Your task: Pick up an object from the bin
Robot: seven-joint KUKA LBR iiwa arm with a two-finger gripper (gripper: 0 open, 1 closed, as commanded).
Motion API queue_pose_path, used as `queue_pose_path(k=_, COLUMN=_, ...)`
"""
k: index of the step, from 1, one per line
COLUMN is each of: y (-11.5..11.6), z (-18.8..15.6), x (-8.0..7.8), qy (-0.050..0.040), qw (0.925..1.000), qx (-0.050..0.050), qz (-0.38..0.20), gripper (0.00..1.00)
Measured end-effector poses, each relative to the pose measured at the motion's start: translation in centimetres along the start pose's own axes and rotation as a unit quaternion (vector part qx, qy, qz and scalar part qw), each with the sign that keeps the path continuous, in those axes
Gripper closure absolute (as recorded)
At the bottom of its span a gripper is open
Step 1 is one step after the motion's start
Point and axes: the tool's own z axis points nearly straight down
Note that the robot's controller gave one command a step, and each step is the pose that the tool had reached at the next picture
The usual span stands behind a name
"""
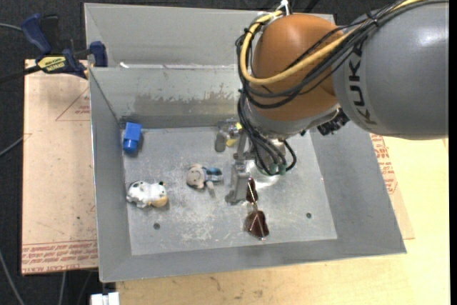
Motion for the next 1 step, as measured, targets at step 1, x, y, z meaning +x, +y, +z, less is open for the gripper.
queue_pose_path(k=1, y=-0.48, z=6.36, x=-2.10, qy=-0.0031, qw=1.0000, qx=-0.001, qz=0.006, gripper=0.00)
